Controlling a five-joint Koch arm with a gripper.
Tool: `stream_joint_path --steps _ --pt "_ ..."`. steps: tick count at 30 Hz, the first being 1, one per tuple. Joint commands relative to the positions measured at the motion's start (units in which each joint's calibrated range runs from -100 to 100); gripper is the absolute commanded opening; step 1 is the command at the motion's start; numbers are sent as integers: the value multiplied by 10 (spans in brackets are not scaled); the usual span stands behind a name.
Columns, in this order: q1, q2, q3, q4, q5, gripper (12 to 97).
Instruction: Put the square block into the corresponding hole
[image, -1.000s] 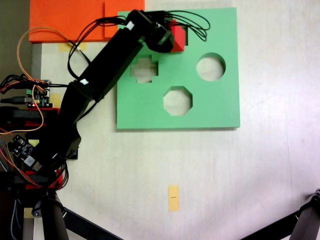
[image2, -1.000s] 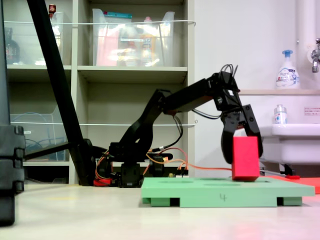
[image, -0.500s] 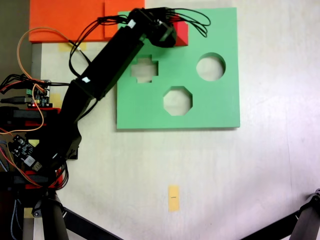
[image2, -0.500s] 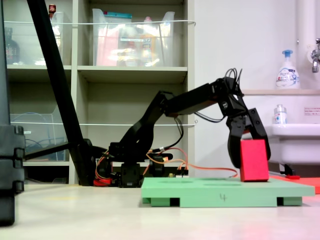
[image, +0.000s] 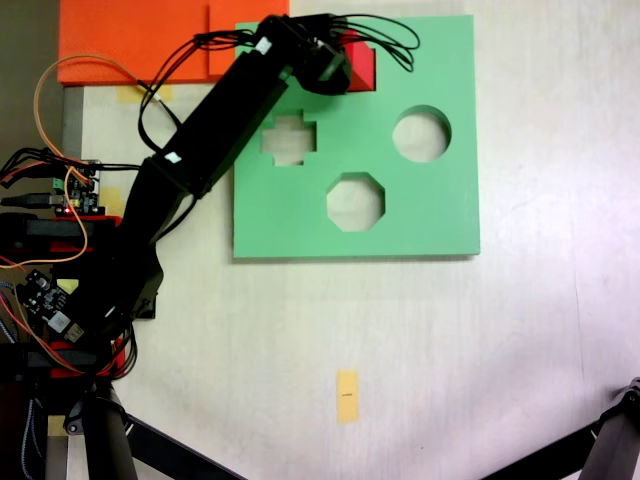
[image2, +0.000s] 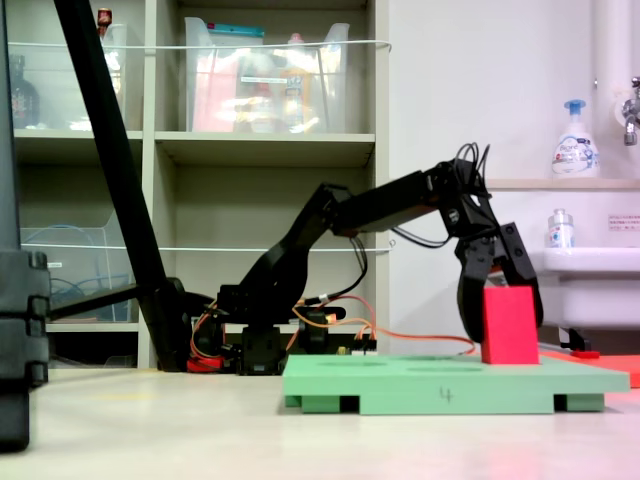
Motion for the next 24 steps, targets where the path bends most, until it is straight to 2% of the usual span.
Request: stream_joint_path --steps 1,13,19,21,24 --pt "5 -3 42 21 4 330" --pt "-6 82 43 47 2 358" --pt "-11 111 43 64 -9 531" --pt "-11 110 43 75 -11 543" --pt "-10 104 52 79 -12 694"
